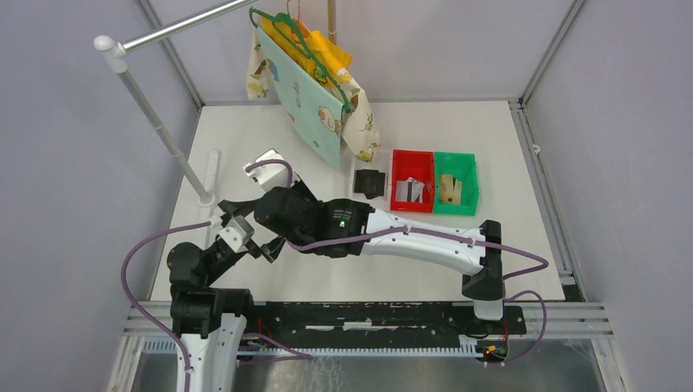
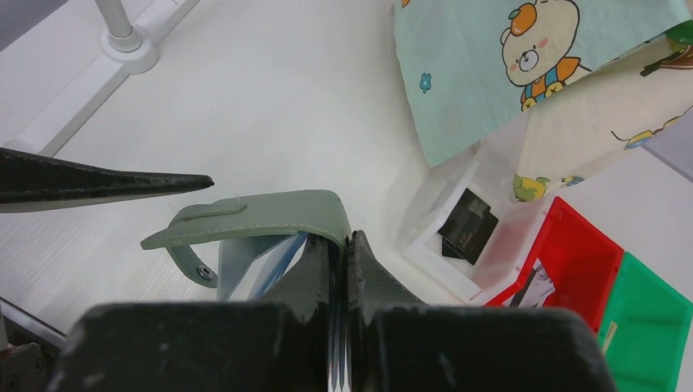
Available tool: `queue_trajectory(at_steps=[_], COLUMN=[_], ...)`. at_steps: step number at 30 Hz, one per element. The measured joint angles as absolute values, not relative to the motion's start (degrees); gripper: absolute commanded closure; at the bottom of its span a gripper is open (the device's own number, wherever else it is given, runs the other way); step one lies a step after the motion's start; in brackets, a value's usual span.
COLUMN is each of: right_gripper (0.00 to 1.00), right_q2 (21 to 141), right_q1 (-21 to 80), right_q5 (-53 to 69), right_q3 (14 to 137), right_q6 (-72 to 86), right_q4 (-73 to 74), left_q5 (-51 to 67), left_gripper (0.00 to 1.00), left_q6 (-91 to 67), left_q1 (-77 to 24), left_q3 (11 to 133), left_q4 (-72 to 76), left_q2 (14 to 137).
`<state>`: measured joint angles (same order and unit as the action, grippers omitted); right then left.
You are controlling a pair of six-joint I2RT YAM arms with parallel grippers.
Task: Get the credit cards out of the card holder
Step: Open the card holder at the center of the board.
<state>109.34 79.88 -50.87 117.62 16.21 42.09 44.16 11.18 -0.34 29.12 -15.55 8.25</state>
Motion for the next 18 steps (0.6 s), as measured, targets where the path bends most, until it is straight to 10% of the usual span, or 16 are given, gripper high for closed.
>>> queue_trajectory(at_steps=[12, 18], right_gripper=[1.00, 1.00], right_q2=[109.5, 109.4], right_q1=[81.8, 81.8], right_q5=[-50.9, -50.6], right_q3=[118.6, 118.5], right_q6=[16.2, 16.2], right_q4=[42.1, 41.8], left_q5=[42.6, 37.5], left_gripper=[0.00, 0.16], left_q6=[6.2, 6.8], left_q1=[-0.3, -0.3], left_q3=[28.2, 28.1], left_q4=[-11.7, -11.6], left_q2=[9.3, 11.3])
